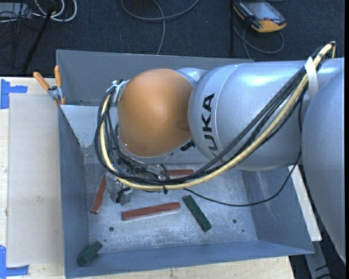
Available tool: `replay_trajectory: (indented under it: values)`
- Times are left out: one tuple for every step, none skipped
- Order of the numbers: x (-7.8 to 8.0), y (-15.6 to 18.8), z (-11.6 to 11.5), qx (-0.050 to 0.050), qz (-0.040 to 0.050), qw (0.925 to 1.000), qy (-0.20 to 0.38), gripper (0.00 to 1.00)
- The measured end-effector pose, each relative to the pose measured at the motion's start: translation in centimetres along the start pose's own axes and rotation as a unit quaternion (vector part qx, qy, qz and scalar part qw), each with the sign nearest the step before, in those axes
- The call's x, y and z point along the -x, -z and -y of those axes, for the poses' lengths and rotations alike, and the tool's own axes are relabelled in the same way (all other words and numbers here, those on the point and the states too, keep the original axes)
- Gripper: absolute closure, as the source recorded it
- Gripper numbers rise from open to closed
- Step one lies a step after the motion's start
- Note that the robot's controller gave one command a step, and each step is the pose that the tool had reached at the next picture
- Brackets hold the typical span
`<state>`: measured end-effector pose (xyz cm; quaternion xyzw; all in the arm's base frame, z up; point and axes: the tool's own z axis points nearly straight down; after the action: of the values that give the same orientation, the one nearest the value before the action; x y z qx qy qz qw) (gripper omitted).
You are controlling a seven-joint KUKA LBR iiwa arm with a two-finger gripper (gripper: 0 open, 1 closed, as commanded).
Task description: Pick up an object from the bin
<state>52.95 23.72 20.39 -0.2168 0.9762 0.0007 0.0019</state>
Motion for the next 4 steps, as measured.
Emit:
replay_trajectory:
  values:
    - [0.0, -0.2, 0.1, 0.0, -0.0016, 1.0, -0.002, 1.0]
    - [5.8, -4.5, 3.3, 0.0, -0.0015, 1.0, -0.009, 1.0]
    - [7.8, -4.1, 2.9, 0.0, 0.0002, 1.0, -0.009, 1.0]
    - [7.7, -4.1, 3.0, 0.0, -0.0008, 1.0, -0.01, 0.0]
